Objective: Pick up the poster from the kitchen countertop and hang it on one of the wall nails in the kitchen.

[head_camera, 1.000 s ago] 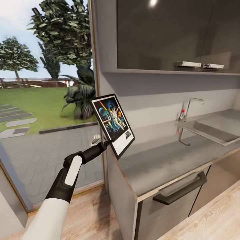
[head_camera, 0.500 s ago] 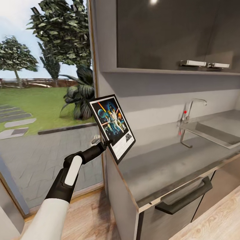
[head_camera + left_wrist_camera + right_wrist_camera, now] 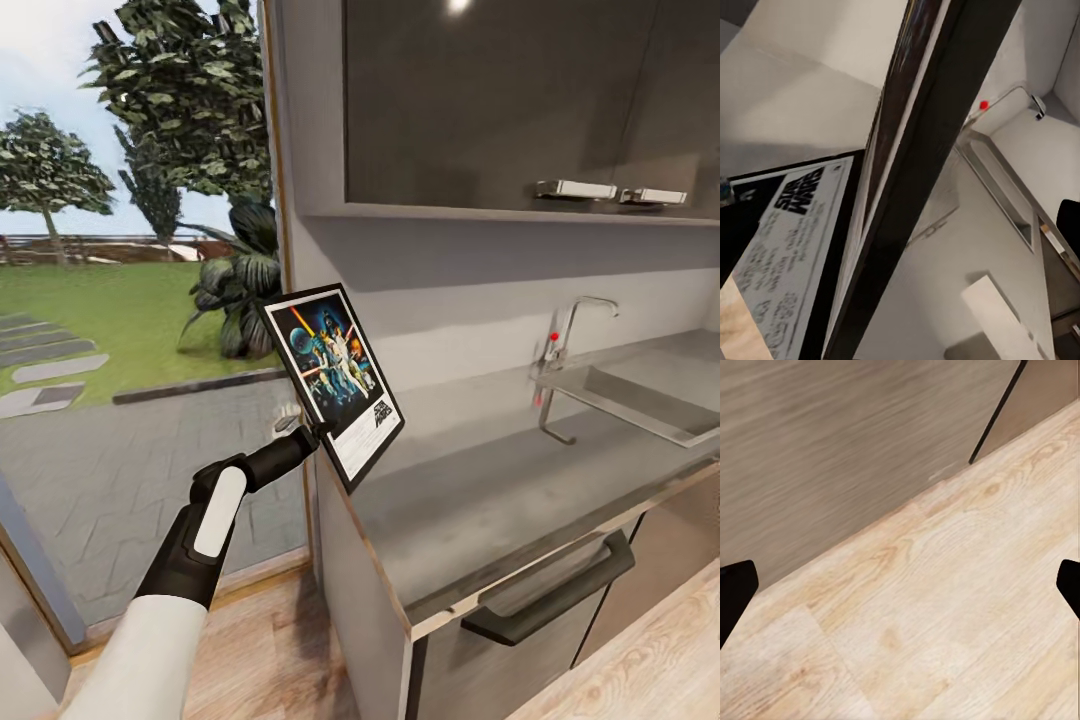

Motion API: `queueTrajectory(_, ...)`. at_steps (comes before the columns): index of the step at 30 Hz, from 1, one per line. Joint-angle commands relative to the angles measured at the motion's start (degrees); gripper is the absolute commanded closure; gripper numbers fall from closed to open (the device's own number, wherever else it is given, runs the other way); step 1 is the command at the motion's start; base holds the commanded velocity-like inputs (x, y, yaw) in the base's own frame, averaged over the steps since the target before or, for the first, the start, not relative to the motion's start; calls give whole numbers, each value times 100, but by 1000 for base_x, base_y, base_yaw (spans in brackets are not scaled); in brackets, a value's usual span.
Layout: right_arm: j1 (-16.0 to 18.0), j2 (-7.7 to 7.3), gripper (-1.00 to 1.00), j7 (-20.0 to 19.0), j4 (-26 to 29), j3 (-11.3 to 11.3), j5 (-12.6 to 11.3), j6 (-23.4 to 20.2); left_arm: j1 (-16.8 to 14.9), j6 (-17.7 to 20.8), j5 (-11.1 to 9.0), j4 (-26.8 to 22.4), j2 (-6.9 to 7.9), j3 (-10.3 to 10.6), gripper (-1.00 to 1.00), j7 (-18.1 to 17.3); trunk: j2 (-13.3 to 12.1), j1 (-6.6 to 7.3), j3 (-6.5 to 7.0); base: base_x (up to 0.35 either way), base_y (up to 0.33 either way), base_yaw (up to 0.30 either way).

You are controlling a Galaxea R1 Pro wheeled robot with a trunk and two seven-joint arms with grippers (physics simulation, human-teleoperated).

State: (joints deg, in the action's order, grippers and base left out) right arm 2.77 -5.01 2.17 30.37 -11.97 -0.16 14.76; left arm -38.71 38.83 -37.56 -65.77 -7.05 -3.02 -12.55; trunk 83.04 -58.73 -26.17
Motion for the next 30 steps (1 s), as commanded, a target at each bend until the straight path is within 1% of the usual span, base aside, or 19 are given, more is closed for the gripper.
queueTrajectory(1,4,0,-100,11,-5,2,-1,18,-5,46,-6,-1,-8,-23,-100,-19,3,0,-6,0,-104,0)
queueTrajectory(22,4,0,-100,11,-14,2,-1,18,-5,48,-15,-42,-14,-13,-100,-19,3,0,-6,0,-14,0)
queueTrajectory(23,4,0,-100,11,-14,2,-1,18,-5,48,-15,-42,-14,-13,100,-19,3,0,-6,0,0,0)
queueTrajectory(30,4,0,-100,11,-14,2,-1,18,-5,52,-15,-60,-14,-11,100,-22,3,0,-6,0,0,0)
